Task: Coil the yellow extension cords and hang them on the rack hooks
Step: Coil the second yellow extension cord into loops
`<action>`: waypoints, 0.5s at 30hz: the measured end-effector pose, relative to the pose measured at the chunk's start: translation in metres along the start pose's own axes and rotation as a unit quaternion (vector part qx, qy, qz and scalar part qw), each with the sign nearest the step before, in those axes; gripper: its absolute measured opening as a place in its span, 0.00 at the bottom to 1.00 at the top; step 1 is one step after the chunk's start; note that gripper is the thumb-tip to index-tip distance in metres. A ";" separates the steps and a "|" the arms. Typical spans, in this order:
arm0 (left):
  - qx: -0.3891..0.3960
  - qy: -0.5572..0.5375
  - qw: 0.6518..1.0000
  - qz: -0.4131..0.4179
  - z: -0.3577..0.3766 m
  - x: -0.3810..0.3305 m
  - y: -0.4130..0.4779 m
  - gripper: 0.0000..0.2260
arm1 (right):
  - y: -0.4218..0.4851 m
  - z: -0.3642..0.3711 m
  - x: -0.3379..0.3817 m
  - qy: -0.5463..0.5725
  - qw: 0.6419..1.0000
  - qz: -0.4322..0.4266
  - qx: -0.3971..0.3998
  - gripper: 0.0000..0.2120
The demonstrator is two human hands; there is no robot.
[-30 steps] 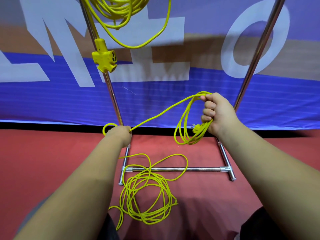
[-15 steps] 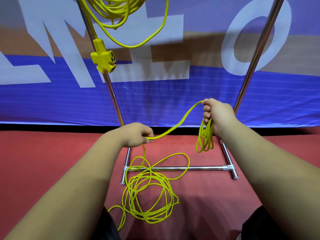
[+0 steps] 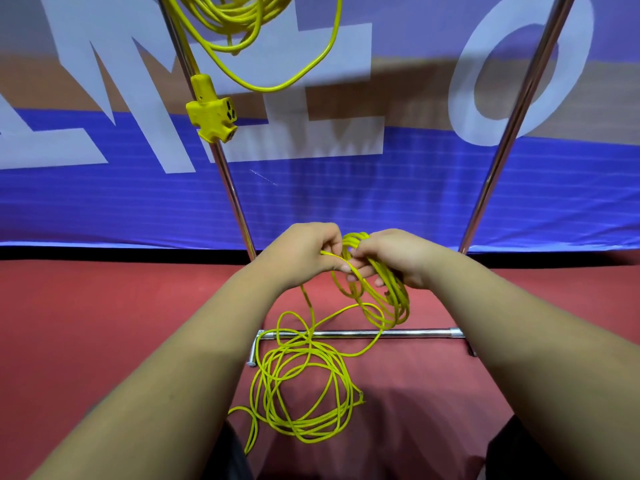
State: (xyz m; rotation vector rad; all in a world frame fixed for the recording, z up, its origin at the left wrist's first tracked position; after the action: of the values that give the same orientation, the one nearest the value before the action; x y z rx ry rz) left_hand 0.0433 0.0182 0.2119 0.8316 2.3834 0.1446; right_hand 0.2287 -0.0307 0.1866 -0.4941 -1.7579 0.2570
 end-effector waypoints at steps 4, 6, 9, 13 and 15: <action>-0.002 0.034 0.998 -0.048 -0.003 0.014 -0.001 0.20 | -0.008 0.004 0.003 -0.017 0.997 -0.056 0.048 0.09; 0.079 0.002 0.994 -0.082 -0.005 0.032 -0.004 0.17 | -0.006 0.001 0.004 -0.003 0.997 -0.062 0.046 0.09; 0.190 0.009 0.977 -0.101 -0.008 0.065 -0.012 0.07 | -0.004 -0.004 0.006 0.022 0.997 -0.059 0.048 0.10; 0.166 0.023 0.980 -0.110 -0.009 0.076 -0.013 0.07 | -0.008 -0.010 0.008 0.036 0.998 -0.040 0.044 0.12; 0.117 0.006 0.990 -0.084 -0.008 0.065 -0.007 0.06 | -0.010 -0.010 0.008 0.005 0.999 -0.032 0.041 0.15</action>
State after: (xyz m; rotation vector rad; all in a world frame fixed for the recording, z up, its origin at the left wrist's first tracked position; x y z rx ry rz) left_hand -0.0049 0.0522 0.1838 0.7303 2.5006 -0.2031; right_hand 0.2348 -0.0369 0.2006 -0.3787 -1.7434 0.2788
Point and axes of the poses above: each hand's wrist, its own y-axis towards the middle knuckle, its own z-axis out of the palm, x = y × z, the point moved 2 cm from there along y, towards the middle knuckle, and after that the axes turned 14 degrees about -x, right-handed, at the moved point
